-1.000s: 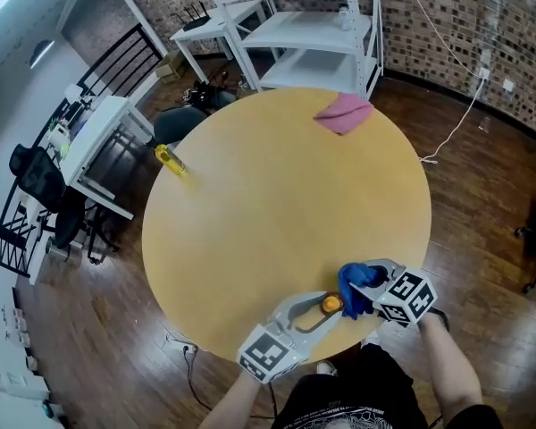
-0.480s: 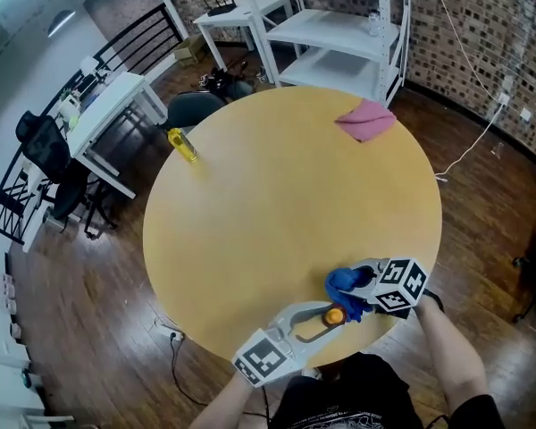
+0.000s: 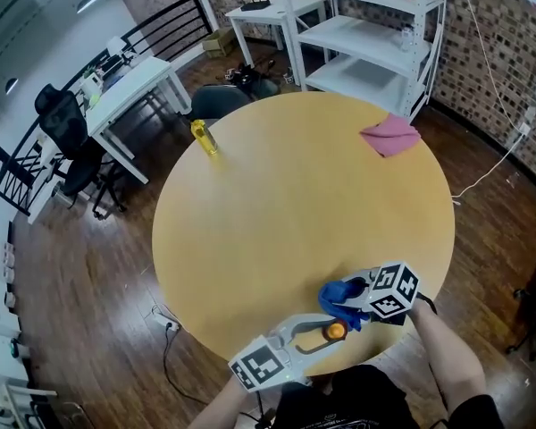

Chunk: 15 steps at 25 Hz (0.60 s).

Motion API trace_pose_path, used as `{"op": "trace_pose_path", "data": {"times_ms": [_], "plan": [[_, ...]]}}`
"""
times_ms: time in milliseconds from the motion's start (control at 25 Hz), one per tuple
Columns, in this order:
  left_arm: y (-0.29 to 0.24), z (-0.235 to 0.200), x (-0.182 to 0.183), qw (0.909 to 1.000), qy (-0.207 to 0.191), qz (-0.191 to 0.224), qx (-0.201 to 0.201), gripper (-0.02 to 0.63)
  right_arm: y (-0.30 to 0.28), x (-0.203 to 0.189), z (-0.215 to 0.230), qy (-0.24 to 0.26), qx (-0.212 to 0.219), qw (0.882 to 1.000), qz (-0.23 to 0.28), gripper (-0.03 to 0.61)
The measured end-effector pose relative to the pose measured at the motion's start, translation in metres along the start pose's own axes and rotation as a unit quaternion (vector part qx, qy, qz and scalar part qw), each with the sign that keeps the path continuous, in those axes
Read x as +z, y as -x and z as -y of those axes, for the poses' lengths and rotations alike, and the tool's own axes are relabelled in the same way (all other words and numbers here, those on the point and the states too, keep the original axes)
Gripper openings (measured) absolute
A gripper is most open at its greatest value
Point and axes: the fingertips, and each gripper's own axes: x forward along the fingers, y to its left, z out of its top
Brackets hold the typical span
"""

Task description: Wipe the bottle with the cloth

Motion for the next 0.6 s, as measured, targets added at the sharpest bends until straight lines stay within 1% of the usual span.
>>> {"op": "trace_pose_path", "data": {"times_ms": [320, 600], "plan": [[0.000, 0.004, -0.003, 0.9999, -0.010, -0.002, 0.006, 0.143, -0.025, 0.004, -0.011, 0.026, 0.075, 0.995, -0.053, 0.080], [-0.003, 0.004, 0.000, 0.9997, -0.016, -0.008, 0.017, 0.143, -0.042, 0.007, -0.021, 0.058, 0.138, 0.983, -0.105, 0.080]]}}
